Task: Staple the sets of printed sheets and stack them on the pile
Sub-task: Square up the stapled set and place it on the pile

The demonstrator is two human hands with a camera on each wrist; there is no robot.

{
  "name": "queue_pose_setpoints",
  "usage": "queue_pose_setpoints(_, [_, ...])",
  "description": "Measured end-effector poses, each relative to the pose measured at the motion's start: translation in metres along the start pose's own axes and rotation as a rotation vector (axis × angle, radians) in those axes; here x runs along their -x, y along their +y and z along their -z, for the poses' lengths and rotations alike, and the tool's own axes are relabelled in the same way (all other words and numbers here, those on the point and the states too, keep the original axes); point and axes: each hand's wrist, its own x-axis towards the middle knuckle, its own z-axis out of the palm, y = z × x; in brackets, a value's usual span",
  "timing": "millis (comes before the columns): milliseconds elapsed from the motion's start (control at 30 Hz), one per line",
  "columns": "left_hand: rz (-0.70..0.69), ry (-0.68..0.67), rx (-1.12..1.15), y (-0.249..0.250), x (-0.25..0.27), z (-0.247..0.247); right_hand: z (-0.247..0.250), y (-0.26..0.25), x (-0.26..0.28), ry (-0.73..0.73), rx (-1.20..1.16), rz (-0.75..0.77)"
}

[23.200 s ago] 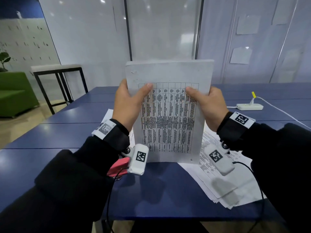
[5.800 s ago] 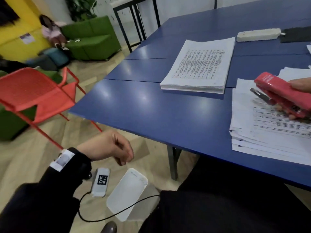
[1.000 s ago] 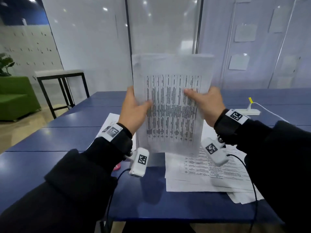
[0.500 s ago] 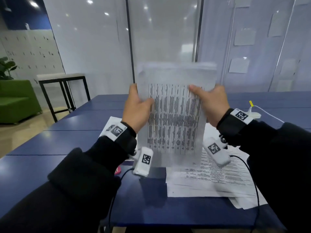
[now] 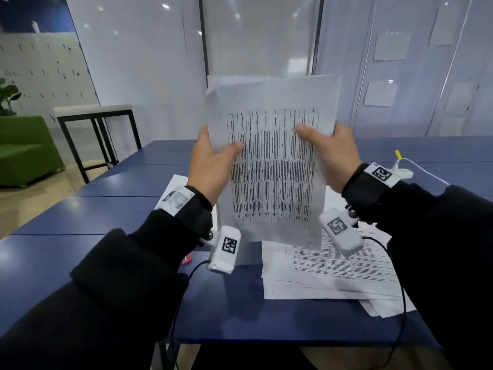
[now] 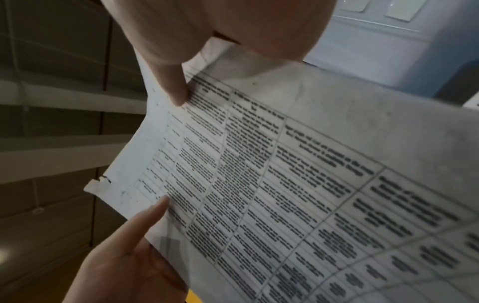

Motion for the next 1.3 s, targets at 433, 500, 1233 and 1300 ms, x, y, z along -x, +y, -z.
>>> queue_pose_setpoints(433, [-0.025, -0.041, 0.036, 0.001, -0.002, 0.001, -0.002, 0.004, 0.006, 0.026, 0.033, -0.027])
queue_pose_setpoints(500, [-0.042, -0.003, 0.000, 0.000, -0.001, 0.000, -0.002, 0.006, 0.006, 0.023, 0.033, -0.040])
queue_pose_setpoints(1233, [-0.051, 0.023, 0.149, 0.012, -0.004, 0.004, -0.007, -0.001, 0.015, 0.050, 0.018, 0.002])
queue_pose_setpoints(1300, [-0.029, 0.022, 0.124, 0.003, 0.002, 0.005, -0.007, 0.006, 0.020, 0.041, 0.028, -0.032])
